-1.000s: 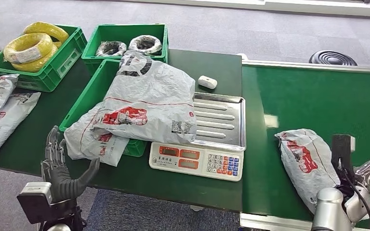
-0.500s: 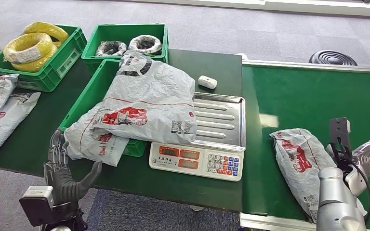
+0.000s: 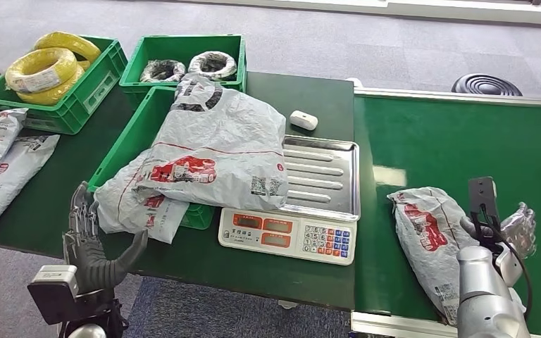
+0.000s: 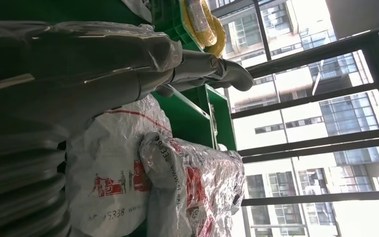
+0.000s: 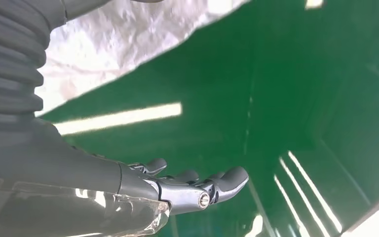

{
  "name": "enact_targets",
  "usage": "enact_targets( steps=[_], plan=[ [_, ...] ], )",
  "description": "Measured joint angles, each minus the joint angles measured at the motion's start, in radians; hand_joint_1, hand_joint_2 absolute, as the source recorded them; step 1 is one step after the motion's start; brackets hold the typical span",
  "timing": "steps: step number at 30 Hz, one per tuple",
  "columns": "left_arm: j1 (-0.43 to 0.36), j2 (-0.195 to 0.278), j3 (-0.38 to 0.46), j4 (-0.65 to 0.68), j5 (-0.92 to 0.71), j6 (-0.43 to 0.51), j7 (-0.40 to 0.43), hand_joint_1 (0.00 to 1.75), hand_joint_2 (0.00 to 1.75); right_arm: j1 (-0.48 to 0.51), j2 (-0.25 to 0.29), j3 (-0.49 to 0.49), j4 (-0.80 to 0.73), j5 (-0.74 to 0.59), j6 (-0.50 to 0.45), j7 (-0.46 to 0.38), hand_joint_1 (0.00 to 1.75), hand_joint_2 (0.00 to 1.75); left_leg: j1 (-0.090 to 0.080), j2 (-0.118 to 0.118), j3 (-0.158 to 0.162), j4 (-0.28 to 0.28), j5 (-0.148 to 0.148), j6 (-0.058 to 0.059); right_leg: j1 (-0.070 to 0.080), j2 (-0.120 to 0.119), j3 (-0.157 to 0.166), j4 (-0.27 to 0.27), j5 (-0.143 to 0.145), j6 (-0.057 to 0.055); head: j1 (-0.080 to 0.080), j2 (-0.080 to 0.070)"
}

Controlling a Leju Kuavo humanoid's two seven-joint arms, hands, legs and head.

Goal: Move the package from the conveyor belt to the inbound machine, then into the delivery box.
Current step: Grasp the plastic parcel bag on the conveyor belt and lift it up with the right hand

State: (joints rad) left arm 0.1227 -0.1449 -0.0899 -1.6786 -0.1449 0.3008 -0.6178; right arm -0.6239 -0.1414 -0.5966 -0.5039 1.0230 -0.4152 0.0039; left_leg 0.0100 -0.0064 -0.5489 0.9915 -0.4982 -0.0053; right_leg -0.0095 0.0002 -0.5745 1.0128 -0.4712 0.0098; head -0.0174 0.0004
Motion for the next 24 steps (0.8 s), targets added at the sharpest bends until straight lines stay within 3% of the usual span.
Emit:
enact_targets(
  steps=[6,14,20,24],
  plan=[
    [0.013,-0.006,0.003,-0.012,-0.019,-0.002,0.008,0.00,1.75,0.117,0.108,0.024,-0.152,-0.068,0.065,-0.012,0.00,1.75,0.001,0.000,-0.001,0.000,0.000,0.000,0.001,0.000,-0.001,0.000,0.000,0.000,0.000,0.000],
    [0.027,-0.010,0.006,-0.024,-0.036,-0.006,0.011,0.00,1.75,0.216,0.195,0.068,-0.332,-0.101,0.117,-0.016,0.00,1.75,0.000,0.000,-0.001,0.000,0.000,0.000,0.000,0.000,0.000,0.000,0.000,0.000,0.000,0.000],
    [0.035,-0.016,0.009,-0.035,-0.049,-0.018,0.016,0.00,1.75,0.358,0.306,0.192,-0.547,-0.129,0.169,-0.043,0.00,1.75,0.001,0.000,-0.001,-0.001,0.000,0.000,0.001,0.000,-0.002,0.000,-0.001,-0.001,0.000,0.000],
    [0.021,-0.017,0.001,-0.031,-0.051,-0.023,0.023,0.00,1.75,0.398,0.346,0.306,-0.561,-0.105,0.147,-0.033,0.00,1.75,0.002,0.002,-0.001,-0.001,0.000,-0.001,0.002,0.001,-0.002,0.000,-0.001,-0.001,0.000,0.000]
  ],
)
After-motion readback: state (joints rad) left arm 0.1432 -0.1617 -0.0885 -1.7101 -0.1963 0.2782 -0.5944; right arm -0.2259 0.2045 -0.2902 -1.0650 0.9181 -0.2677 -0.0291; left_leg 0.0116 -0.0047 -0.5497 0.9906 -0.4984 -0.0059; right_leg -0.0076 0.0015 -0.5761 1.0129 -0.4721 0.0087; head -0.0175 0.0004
